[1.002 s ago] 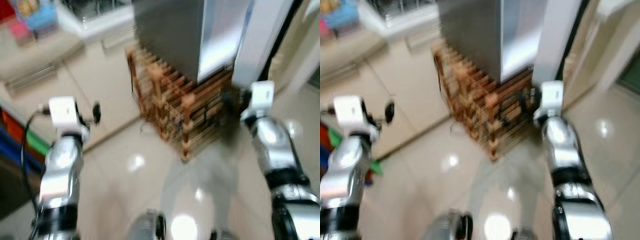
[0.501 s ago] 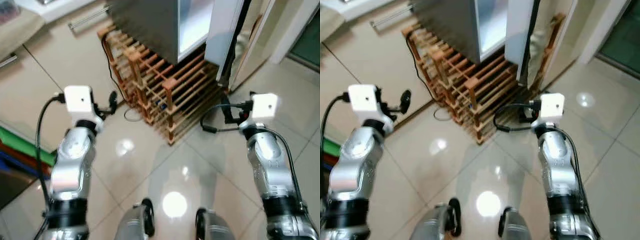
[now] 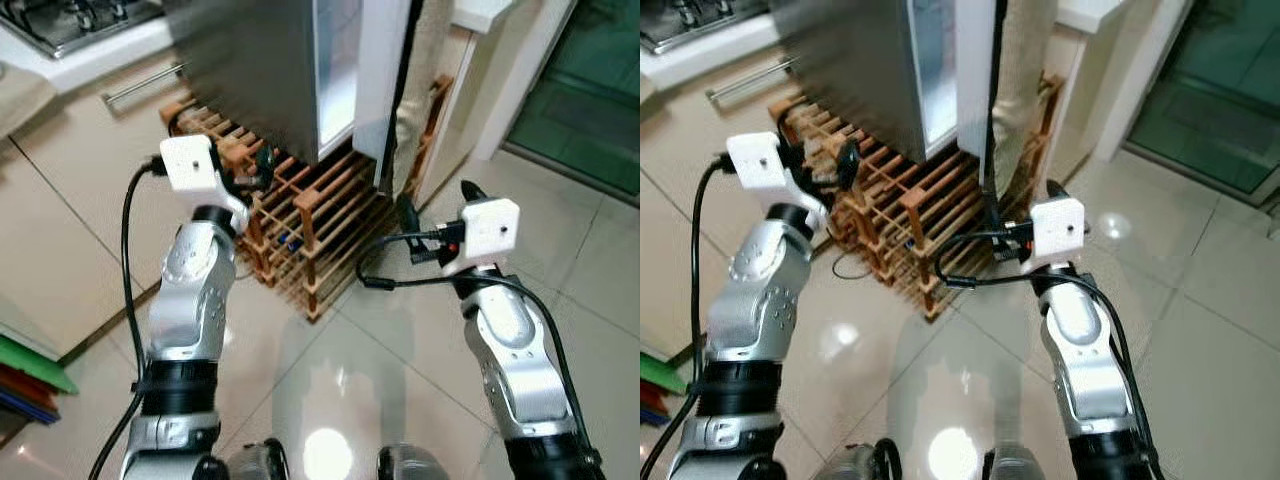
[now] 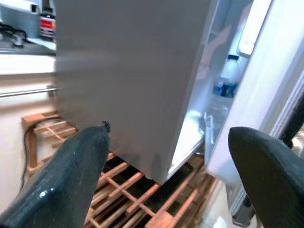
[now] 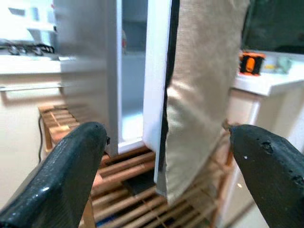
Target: Restocking fridge
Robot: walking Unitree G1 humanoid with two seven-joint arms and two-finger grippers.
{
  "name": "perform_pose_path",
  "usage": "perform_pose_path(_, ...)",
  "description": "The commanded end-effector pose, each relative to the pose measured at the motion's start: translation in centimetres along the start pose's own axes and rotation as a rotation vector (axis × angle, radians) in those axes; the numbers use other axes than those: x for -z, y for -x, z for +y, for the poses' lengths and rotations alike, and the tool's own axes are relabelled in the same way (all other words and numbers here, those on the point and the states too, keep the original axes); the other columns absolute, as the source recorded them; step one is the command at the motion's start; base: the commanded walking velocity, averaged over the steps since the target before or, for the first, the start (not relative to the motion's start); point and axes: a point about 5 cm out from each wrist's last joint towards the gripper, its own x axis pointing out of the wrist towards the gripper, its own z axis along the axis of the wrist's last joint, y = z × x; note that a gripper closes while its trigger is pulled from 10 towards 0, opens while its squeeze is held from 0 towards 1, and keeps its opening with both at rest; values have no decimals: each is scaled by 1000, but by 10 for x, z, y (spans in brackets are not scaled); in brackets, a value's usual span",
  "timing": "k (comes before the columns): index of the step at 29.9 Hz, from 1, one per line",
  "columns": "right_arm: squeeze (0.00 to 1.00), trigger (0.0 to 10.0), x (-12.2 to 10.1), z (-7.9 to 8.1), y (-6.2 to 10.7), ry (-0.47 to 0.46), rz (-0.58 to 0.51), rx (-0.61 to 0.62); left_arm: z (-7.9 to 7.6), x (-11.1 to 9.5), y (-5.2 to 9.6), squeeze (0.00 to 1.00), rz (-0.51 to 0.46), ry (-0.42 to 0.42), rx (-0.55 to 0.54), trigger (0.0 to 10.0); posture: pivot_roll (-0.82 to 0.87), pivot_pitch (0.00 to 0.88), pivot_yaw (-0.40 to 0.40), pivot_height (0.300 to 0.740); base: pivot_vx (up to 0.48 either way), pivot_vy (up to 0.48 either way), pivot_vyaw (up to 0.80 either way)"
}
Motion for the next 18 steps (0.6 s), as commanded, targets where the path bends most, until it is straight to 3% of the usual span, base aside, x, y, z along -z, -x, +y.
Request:
perform_pose_path(1,0,10000,1,2,-5,-28,17,-9,3,2,-3,0,11,-50,-15,10000,-185,67,83,740,281,390,0)
perform_pose_path(9,0,10000,15,3,-3,-66,84,6,6,5,-4,0,22,-42,-38,10000,-176,70,80,740,327,351,0)
perform_pose_path(14,0,10000,15,2,-4,-58,88,7,3,5,-3,0,15,-58,-19,10000,-170,69,72,740,319,360,528)
perform_pose_path(18,0,10000,15,-1,-8,-50,89,6,-2,5,-4,0,16,-84,23,10000,-167,69,70,740,108,0,0)
